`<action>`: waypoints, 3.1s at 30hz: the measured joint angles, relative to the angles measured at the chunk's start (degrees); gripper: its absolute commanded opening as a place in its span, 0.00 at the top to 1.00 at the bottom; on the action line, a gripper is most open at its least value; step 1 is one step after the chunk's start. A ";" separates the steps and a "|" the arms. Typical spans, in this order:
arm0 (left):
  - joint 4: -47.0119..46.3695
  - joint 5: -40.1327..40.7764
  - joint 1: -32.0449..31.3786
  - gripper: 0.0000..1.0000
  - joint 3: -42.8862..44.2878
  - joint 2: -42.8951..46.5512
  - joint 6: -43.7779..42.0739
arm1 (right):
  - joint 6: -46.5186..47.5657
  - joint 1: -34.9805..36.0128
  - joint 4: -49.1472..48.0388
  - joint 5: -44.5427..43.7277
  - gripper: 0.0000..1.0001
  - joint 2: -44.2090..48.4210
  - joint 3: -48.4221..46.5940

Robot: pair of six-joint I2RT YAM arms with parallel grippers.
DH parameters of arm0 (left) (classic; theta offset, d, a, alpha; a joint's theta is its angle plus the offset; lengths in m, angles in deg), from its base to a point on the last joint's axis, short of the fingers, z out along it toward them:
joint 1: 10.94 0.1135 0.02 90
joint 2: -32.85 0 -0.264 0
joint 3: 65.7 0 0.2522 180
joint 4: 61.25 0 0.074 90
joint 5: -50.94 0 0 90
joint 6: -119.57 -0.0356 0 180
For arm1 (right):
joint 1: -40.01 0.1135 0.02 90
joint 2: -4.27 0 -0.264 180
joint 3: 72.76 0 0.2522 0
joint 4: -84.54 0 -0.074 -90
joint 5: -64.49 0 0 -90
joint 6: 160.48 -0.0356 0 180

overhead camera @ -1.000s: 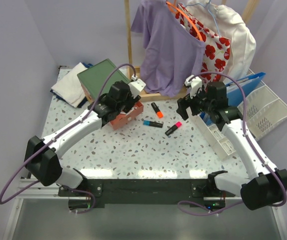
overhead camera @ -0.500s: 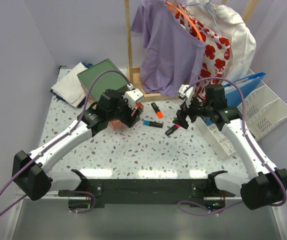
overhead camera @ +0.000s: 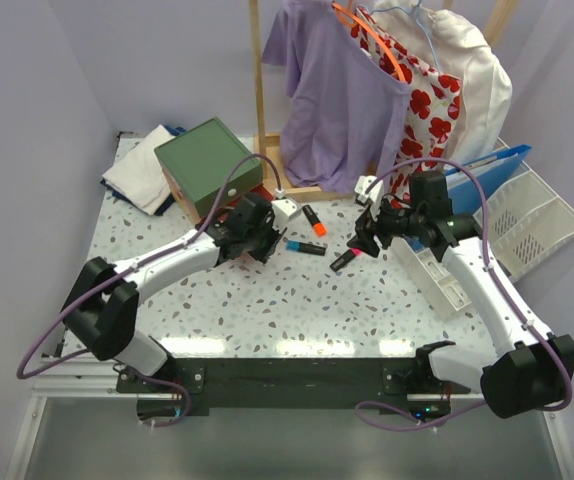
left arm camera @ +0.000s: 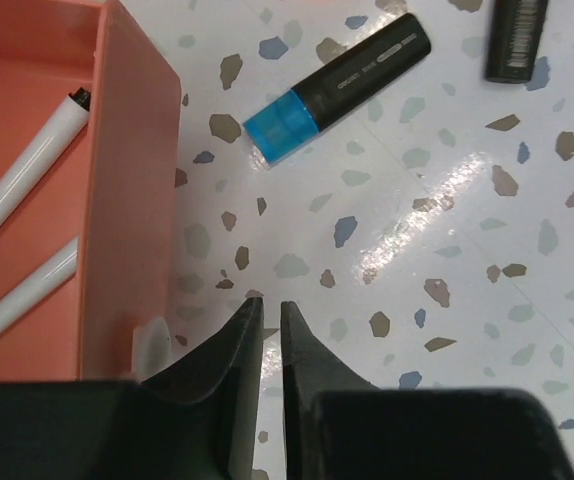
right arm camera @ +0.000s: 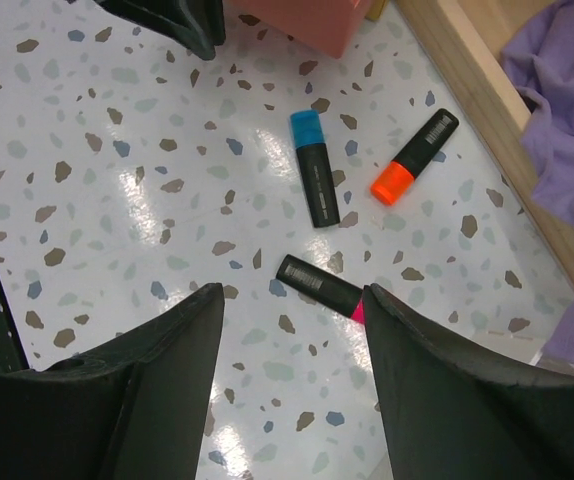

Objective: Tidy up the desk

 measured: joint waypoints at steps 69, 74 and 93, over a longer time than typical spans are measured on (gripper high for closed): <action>-1.44 28.15 3.50 0.46 8.98 -9.97 -6.78 | 0.33 -0.07 0.20 0.17 0.39 0.00 0.00; -0.15 24.39 3.78 0.44 9.42 -7.32 -6.60 | 0.33 -0.15 0.20 0.20 0.38 0.00 0.00; -4.68 14.99 4.55 0.00 -18.56 41.27 -1.20 | -4.98 15.10 -2.51 -3.74 0.25 -13.57 -3.06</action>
